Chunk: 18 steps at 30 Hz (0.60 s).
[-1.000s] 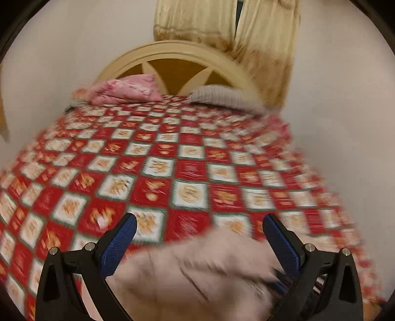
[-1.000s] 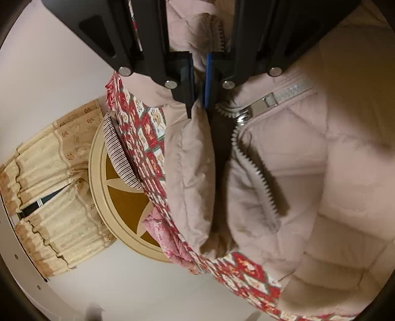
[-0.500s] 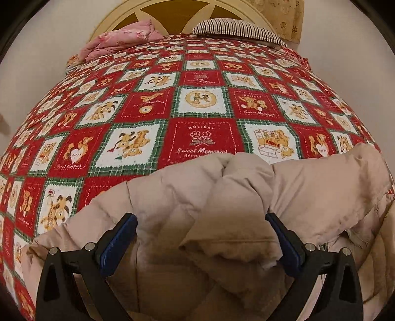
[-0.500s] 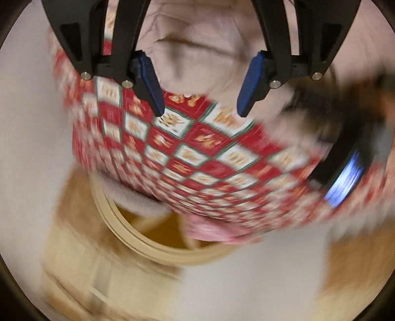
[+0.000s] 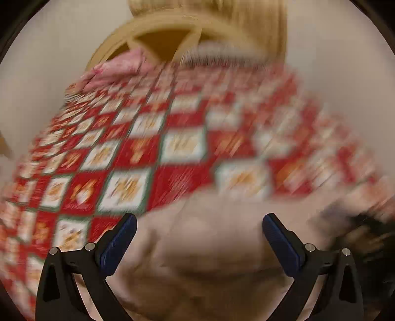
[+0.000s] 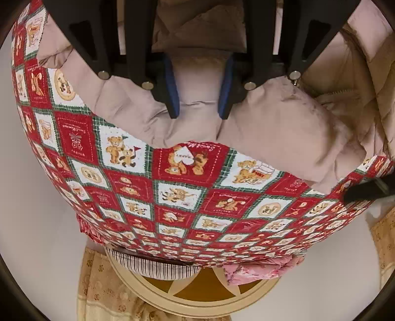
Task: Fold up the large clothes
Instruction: 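Fold the held side edge over the jacket body with the right tool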
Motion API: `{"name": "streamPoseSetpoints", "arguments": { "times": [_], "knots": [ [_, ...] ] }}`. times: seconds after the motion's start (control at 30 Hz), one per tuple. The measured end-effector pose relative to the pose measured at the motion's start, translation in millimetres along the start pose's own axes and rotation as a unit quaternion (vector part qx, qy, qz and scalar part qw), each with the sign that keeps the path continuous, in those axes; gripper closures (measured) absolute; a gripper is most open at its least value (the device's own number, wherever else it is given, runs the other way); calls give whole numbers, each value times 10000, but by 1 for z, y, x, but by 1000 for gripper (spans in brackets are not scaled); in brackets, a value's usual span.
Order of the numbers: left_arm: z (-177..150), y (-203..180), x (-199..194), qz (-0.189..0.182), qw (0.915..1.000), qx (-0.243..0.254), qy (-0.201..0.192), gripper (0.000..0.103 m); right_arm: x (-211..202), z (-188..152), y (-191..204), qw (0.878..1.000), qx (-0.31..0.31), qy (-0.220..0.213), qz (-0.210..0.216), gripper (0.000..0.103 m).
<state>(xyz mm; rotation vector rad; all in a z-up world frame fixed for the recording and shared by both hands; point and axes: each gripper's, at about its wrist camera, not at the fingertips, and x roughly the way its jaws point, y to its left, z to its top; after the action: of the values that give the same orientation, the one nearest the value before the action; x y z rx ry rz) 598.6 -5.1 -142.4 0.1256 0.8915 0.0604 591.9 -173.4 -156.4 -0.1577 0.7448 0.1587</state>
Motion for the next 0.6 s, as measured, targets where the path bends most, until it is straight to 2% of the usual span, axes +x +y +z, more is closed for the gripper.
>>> {"name": "streamPoseSetpoints", "arguments": {
  "times": [0.03, 0.1, 0.13, 0.47, 0.6],
  "knots": [
    [-6, 5, 11, 38, 9999, -91, 137, 1, 0, -1, -3, 10000, 33, -24, 35, 65],
    [-18, 24, 24, -426, 9966, -630, 316, 1, -3, -4, -3, 9998, 135, -104, 139, 67],
    [-21, 29, 26, -528, 9951, -761, 352, 1, -3, -5, -5, 9996, 171, -144, 187, 67],
    [-31, 20, 35, -527, 9957, -725, 246, 1, 17, -10, -3, 9992, 252, 102, 294, 67],
    [-30, 20, 36, -499, 9960, -703, 252, 1, 20, -10, 2, 9997, 137, 149, 152, 67]
  ]
}}
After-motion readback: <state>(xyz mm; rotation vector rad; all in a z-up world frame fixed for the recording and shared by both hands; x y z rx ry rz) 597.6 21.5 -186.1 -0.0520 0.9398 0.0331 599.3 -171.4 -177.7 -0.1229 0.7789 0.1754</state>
